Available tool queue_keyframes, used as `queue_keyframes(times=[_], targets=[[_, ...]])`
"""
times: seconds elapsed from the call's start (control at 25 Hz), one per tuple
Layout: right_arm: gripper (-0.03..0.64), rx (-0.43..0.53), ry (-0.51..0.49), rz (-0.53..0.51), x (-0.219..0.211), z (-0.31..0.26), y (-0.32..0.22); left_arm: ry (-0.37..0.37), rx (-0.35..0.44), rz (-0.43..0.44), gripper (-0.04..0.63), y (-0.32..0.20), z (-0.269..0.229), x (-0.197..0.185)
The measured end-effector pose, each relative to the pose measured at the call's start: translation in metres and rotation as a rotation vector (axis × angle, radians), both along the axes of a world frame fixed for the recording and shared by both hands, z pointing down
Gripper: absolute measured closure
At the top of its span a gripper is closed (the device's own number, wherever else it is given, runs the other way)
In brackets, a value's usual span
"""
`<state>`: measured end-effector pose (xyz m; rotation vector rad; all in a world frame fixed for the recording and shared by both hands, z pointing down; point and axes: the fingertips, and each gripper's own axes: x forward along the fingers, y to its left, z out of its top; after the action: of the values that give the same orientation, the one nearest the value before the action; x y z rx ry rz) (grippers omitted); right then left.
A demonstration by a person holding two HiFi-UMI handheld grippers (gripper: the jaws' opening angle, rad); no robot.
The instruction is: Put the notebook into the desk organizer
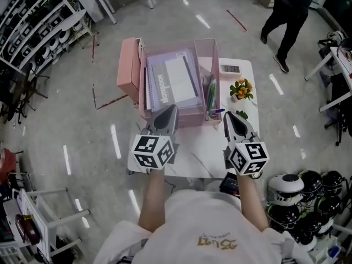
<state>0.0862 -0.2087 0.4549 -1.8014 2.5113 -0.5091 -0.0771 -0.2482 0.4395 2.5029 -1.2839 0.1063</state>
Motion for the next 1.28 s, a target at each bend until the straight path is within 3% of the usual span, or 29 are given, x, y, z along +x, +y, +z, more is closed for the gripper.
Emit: queue_keyframes(times=[0.76, 1.28], targets=[[0.607, 0.004, -0.021, -0.119, 0.0, -0.003, 0.02, 0.002, -0.062, -0.179, 0.581, 0.044, 0.015, -0.004], [0.607, 0.0, -0.02, -0.148, 0.001, 0.0, 0.024, 0.0, -0.064, -0.211, 0.581, 0.052, 0.017, -0.005]])
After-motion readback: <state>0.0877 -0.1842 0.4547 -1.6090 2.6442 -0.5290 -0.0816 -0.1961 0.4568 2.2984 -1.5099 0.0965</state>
